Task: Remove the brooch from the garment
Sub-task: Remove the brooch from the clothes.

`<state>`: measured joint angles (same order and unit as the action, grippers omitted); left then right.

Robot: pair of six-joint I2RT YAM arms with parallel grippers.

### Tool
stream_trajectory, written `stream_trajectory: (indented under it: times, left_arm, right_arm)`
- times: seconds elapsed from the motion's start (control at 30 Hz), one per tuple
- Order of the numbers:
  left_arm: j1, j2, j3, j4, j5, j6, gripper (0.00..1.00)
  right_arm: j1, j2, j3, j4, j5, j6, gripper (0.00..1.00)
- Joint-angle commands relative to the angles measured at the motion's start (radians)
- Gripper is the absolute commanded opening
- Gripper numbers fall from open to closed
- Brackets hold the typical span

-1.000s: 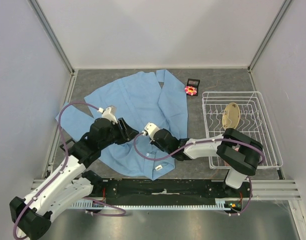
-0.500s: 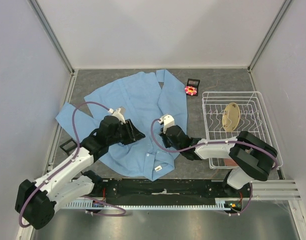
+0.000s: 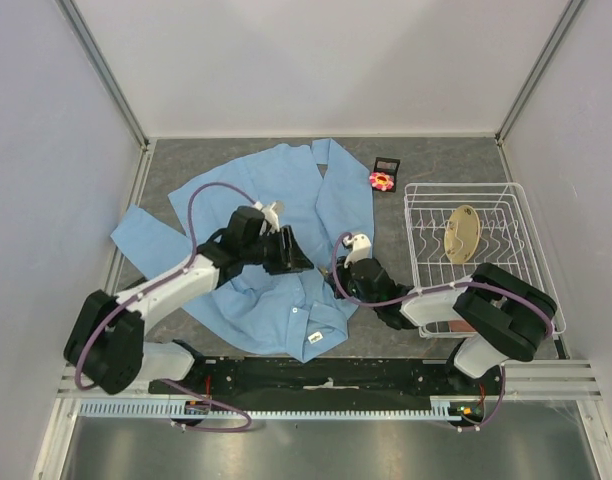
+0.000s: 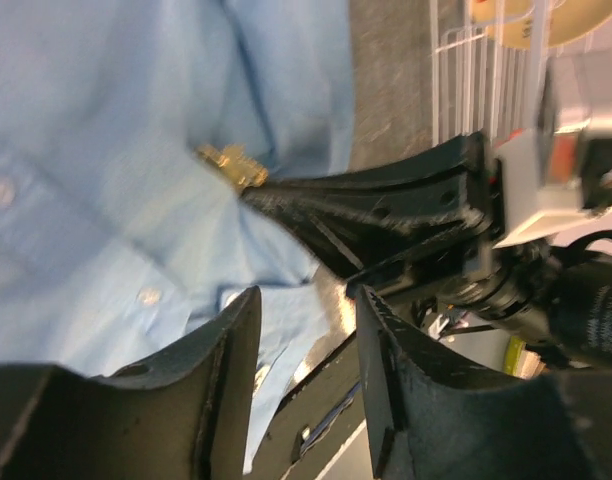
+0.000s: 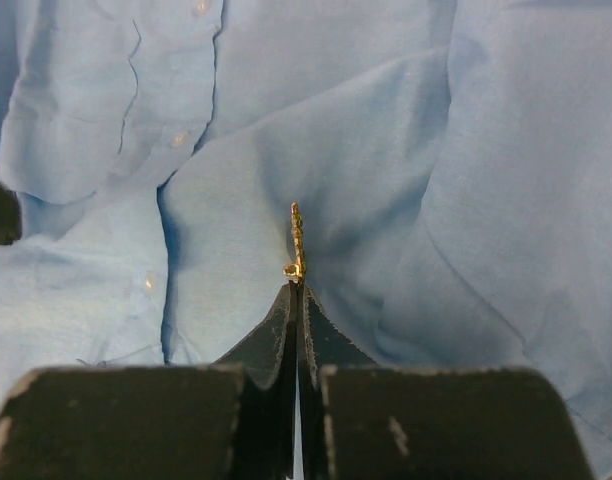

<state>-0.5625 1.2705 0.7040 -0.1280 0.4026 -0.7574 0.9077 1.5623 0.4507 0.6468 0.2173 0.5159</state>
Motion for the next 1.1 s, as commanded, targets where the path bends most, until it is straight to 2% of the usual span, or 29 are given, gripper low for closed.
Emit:
stream_trajectory:
  times: [0.0, 0.13, 0.3, 0.47, 0.77, 0.97, 1.07]
  left_arm:
    - [0.062, 0.125, 0.17, -0.018, 0.206, 0.145, 0.46]
    - [0.099, 0.243, 0.302, -0.096, 0.236, 0.242, 0.48]
    - [0.099, 0.423, 0.432, -0.165, 0.269, 0.271, 0.5]
    - [0.095, 0.481, 0.448, -0.176, 0.278, 0.311, 0.45]
    - [0.081, 0.536, 0.445, -0.183, 0.317, 0.389, 0.45]
    - [0.07, 0.578, 0.495, -0.228, 0.262, 0.46, 0.45]
    - [0.07, 0.612, 0.512, -0.239, 0.252, 0.467, 0.41]
  right_arm:
    - [-0.039, 0.001, -0.01, 0.139, -0.071, 0.023, 0.0]
    - [-0.07, 0.004, 0.011, 0.142, -0.137, -0.014, 0.0]
    - [-0.105, -0.007, 0.029, 0.1, -0.193, -0.054, 0.0]
    - [-0.135, 0.005, 0.031, 0.105, -0.245, -0.067, 0.0]
    - [-0.148, 0.045, 0.031, 0.157, -0.274, -0.031, 0.0]
    - [-0.162, 0.071, 0.026, 0.185, -0.286, -0.011, 0.0]
    - [-0.171, 0.068, 0.034, 0.177, -0.289, -0.011, 0.0]
